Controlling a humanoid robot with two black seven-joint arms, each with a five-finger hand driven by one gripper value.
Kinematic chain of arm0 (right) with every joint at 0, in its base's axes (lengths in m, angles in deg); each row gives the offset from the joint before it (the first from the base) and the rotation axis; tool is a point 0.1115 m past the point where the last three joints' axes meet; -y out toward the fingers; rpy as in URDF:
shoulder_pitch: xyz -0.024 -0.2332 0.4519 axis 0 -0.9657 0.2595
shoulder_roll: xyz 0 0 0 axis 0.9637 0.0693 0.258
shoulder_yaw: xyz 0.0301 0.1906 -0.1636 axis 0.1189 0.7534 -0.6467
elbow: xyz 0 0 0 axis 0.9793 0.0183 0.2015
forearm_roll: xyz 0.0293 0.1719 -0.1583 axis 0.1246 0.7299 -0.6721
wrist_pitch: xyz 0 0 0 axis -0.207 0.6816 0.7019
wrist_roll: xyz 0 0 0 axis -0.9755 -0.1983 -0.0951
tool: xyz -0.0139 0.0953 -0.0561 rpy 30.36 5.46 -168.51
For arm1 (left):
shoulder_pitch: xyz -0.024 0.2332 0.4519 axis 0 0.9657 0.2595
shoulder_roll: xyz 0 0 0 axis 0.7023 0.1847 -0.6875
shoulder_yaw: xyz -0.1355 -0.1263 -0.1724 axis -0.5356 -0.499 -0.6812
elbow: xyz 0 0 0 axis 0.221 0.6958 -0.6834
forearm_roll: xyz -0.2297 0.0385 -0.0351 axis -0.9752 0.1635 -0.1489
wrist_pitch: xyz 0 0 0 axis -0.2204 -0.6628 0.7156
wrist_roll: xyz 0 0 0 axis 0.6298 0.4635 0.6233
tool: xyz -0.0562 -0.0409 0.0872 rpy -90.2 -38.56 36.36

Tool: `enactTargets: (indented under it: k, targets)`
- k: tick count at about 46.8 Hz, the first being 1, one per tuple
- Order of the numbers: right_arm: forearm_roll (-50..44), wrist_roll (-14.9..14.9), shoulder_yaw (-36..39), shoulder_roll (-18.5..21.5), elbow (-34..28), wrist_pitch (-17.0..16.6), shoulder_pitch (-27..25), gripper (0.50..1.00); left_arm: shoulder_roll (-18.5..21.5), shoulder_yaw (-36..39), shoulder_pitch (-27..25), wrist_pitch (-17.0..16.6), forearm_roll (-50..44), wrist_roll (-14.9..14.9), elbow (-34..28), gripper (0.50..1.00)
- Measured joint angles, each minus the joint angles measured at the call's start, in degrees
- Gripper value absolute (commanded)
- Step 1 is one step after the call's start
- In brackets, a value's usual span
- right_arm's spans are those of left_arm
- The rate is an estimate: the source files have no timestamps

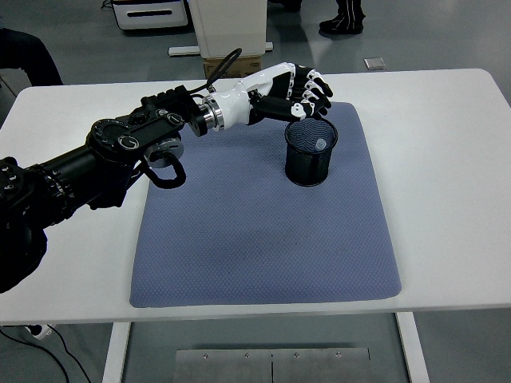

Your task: Left hand places marker in pen holder

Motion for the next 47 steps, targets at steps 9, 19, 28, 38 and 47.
enactTargets:
  k: [9,19,28,38,47]
  targets:
    - [0.0,0.0,0.0,0.0,0.0,0.0,0.0,1.000,0.4,-2.5,-0.6,0.0,-0.9,0.1,0.7,1.000]
    - [0.0,0.0,0.0,0.0,0.0,0.0,0.0,1.000,5.1,-5.6,1.5,0.0,-1.1,0.2,1.7,1.000]
    - [0.0,0.0,0.0,0.0,0.0,0.0,0.0,1.000,10.1,-6.5,3.5,-0.2,-1.1,0.3,1.8,1.000]
    - [0.0,0.0,0.0,0.0,0.0,0.0,0.0,1.000,16.2,-11.2,8.5,-6.1,-6.6,-1.4,1.9,1.000]
    - [0.0,0.0,0.0,0.0,0.0,0.0,0.0,1.000,20.7,-14.4,16.4,-6.9,-10.1,-5.4,1.9,1.000]
